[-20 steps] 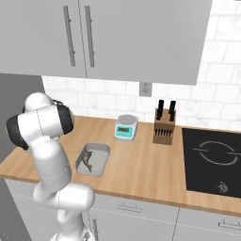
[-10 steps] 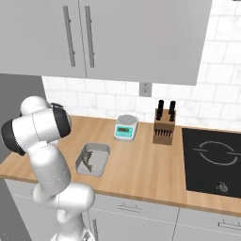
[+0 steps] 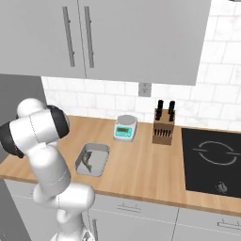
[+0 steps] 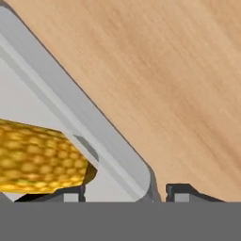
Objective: Take the meat container that has the fish and place it on the second highest rack of the freezer. Then take the vegetable container that has the bell pepper and corn and place it on the highest rack of the freezer.
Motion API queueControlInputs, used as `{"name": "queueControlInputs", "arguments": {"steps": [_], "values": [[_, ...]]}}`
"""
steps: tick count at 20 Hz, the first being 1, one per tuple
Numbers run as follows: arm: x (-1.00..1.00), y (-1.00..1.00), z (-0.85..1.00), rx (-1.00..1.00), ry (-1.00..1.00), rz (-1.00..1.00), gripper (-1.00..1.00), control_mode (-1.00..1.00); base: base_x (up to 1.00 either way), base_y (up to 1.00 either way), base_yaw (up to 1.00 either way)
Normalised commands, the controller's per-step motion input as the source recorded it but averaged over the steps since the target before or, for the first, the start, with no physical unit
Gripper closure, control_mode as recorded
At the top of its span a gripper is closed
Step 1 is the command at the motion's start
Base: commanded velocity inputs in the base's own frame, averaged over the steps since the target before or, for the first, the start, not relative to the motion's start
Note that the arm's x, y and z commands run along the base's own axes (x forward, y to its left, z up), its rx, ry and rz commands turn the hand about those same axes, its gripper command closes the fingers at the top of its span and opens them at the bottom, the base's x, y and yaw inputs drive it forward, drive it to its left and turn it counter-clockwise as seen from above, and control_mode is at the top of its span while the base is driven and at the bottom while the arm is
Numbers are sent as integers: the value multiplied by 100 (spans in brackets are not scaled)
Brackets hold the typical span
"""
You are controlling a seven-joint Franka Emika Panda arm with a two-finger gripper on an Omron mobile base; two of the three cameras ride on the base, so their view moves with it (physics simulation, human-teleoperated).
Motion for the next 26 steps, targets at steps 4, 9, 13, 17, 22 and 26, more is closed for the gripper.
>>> {"name": "queueControlInputs", "arguments": {"steps": [4, 9, 13, 17, 22, 26], "values": [[-97, -33, -100, 0, -1, 7, 100, -100, 0, 0, 0], [-78, -28, -100, 0, 5, 3, 100, -100, 0, 0, 0], [-30, -1, -22, 0, 16, 0, 100, -100, 0, 0, 0], [-23, 0, 22, 1, -2, -9, 100, -100, 0, 0, 0], [-71, 0, 66, 5, -32, -7, 100, -100, 0, 0, 0], [-83, 0, 82, 5, -25, -3, 100, -100, 0, 0, 0]]}}
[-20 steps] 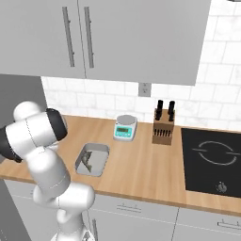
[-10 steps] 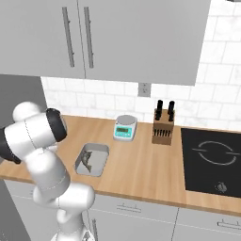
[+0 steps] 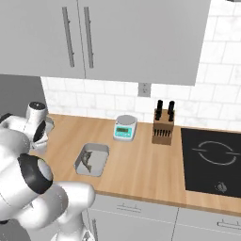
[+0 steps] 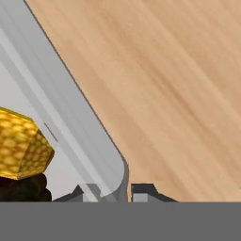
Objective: Take the meat container that has the fish and place it on the second highest rack of the freezer. Then take the vegetable container that has the bell pepper and corn and place it on the highest rack of the freezer.
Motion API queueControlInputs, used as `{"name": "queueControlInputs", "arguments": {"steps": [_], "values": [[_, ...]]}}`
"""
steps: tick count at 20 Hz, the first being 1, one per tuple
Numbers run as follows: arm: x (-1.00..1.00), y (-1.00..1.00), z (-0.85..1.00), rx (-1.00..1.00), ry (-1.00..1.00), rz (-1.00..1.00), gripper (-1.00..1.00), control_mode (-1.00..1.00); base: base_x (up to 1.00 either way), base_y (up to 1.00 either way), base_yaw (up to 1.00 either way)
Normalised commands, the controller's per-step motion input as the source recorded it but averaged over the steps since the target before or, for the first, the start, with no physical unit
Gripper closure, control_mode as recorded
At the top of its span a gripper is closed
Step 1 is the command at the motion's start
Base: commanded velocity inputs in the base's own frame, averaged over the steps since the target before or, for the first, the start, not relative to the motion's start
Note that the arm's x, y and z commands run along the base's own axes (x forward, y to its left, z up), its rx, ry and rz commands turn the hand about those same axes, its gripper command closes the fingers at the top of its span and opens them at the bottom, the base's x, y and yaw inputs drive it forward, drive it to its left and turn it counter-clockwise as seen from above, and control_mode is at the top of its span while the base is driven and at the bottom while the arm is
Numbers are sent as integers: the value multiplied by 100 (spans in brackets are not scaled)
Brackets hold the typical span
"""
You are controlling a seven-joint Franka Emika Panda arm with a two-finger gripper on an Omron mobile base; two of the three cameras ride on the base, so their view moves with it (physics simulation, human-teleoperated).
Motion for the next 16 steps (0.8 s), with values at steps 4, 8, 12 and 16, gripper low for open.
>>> {"name": "queueControlInputs", "arguments": {"steps": [4, 8, 12, 16], "values": [[-82, -20, 80, 2, -4, -6, 100, -100, 0, 0, 0], [-85, -60, 91, 0, 0, -13, 100, -100, 0, 0, 0], [-77, -75, 90, 0, 3, -14, 100, -100, 0, 0, 0], [-68, -72, 70, -2, 10, -12, 100, -100, 0, 0, 0]]}}
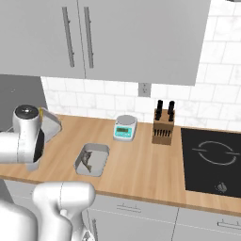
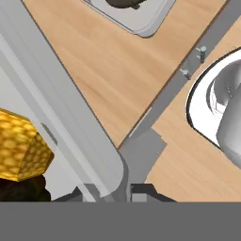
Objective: Take the meat container that has the fish and place it on the second highest rack of the freezer. Then take the vegetable container that has the bell pepper and corn and place it on the highest rack of the freezer.
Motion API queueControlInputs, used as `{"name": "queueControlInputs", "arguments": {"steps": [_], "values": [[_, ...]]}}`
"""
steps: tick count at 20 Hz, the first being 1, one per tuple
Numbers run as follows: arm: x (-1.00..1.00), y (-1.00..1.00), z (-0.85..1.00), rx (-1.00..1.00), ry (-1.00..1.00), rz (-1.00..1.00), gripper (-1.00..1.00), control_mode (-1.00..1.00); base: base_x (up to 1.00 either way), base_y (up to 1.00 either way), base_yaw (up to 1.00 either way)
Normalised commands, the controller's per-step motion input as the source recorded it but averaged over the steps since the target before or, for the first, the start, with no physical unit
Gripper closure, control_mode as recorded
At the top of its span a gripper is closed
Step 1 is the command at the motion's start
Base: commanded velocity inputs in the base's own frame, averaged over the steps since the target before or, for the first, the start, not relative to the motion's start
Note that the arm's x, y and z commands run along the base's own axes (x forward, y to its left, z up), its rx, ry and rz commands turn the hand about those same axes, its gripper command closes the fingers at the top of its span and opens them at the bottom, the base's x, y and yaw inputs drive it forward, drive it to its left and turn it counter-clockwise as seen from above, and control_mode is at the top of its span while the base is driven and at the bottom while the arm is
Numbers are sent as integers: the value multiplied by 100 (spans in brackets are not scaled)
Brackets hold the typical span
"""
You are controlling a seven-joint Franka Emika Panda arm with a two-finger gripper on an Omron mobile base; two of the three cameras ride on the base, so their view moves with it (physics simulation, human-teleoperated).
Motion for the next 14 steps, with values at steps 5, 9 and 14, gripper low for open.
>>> {"name": "queueControlInputs", "arguments": {"steps": [5, 9, 14], "values": [[-47, -82, 99, -3, 12, -10, 100, -100, 0, 0, 0], [-46, -71, 77, 0, 7, -9, 100, -100, 0, 0, 0], [-21, -49, 54, 0, -5, -12, 100, -100, 0, 0, 0]]}}
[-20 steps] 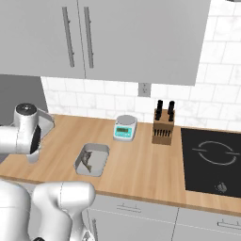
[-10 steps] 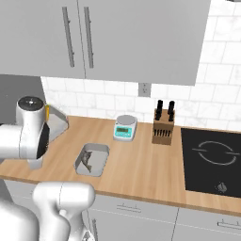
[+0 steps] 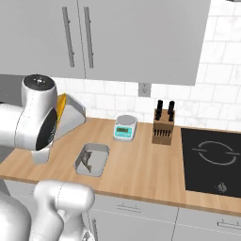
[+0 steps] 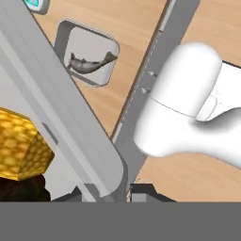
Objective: Take the meat container that has the fish and place it on the second highest rack of the freezer. Then take the vegetable container that has the bell pepper and corn and place it on the highest rack of the freezer.
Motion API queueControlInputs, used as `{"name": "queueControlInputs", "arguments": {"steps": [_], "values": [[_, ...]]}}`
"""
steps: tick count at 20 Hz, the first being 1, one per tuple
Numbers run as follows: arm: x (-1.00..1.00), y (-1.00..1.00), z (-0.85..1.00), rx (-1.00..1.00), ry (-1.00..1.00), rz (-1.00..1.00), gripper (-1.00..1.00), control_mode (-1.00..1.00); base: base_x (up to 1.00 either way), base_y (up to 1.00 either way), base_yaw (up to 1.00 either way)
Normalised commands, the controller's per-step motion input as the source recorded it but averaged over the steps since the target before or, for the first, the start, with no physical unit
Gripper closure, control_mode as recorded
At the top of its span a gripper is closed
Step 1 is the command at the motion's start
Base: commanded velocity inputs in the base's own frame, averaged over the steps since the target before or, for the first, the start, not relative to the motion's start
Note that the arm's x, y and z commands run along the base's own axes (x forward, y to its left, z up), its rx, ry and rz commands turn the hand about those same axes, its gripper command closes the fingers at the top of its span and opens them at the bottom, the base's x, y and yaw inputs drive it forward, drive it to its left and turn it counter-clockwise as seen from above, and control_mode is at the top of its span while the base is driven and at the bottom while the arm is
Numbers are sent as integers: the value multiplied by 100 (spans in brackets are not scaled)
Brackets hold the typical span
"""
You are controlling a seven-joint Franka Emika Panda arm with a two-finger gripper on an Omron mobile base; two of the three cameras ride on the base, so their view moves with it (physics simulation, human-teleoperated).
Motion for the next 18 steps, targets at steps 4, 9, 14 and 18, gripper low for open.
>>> {"name": "queueControlInputs", "arguments": {"steps": [4, 9, 14, 18], "values": [[-22, -37, 51, 2, -23, -11, 100, -100, 0, 0, 0], [-13, -7, 32, 2, -27, -2, 100, 100, -6, -1, 0], [0, 0, 0, 0, 0, 0, 100, 100, -77, -30, -5], [0, 0, 0, 0, 0, 0, 100, 100, -100, -39, -11]]}}
